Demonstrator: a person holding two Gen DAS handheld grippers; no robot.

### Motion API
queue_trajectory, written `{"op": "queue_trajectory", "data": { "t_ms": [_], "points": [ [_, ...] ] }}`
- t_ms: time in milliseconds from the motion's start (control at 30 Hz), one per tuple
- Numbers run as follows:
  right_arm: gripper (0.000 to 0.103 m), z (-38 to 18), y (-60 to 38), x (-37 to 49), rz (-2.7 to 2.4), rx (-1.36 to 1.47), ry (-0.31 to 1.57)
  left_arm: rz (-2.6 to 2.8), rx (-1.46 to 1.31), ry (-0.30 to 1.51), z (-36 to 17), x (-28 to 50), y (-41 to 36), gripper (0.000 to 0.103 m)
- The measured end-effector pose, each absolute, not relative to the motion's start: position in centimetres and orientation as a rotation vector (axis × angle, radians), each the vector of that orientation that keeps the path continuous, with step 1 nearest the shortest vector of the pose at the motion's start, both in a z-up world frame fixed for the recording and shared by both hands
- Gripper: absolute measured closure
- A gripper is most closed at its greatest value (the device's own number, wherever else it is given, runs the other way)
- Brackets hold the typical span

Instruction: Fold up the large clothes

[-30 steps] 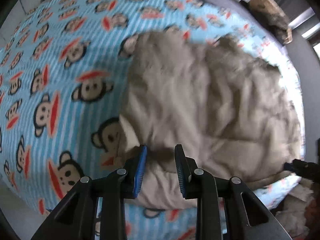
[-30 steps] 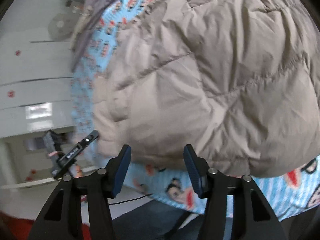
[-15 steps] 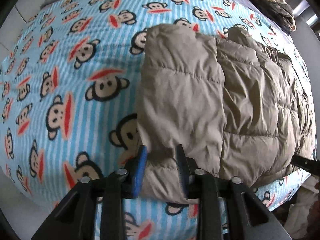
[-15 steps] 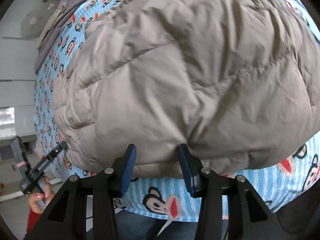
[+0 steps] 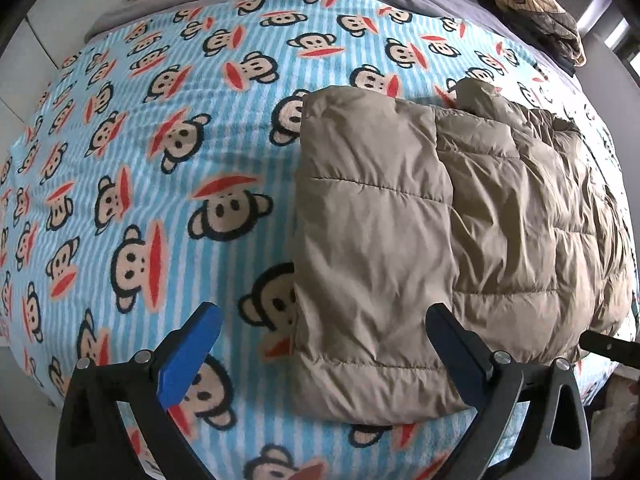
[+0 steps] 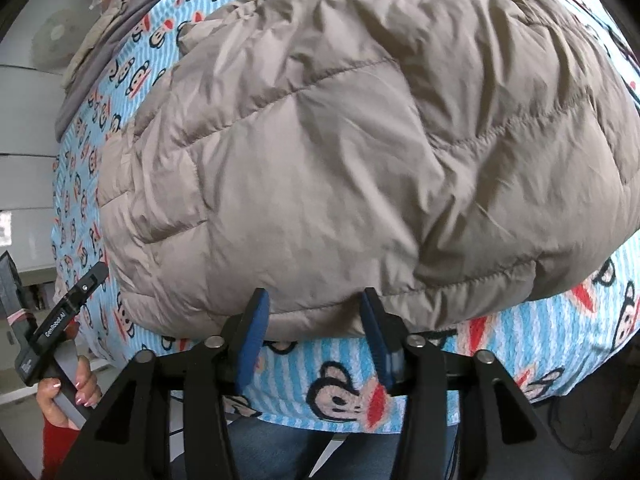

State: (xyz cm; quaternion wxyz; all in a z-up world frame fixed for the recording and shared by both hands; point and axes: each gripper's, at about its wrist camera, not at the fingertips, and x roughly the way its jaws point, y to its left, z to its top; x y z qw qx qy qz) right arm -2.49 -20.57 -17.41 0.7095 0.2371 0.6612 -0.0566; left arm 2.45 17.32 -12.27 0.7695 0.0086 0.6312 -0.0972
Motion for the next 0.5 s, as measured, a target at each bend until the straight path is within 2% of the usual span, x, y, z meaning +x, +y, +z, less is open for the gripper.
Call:
{"op": "queue_trajectory", "data": {
  "t_ms": [33,100,133,300,500],
  "points": [
    [0.043,-17.2,-20.3,-2.4,-0.125,0.517,1.459,-0.211,0.026,1.369,-12.3,2.5,17.3,0.001],
    [0.028,-16.9,-20.0,-2.1,-0.123,0.497,1.440,-0.205,0.047,1.371,-12.6,2.7,17.1,0.001],
    [0.025,-16.8,-19.9,-2.0,-0.123,0.489,1.434,-0.203,0.050,1.373,-12.7,2.8,17.0,0.001],
    [0.023,-16.4,-19.7,-1.7,-0.143,0.402,1.383,-0.199,0.068,1.383,-13.2,3.3,16.5,0.001],
    [0.023,-17.3,-19.9,-1.6,-0.123,0.442,1.416,-0.210,0.050,1.413,-14.0,4.0,16.4,0.001]
  ]
}}
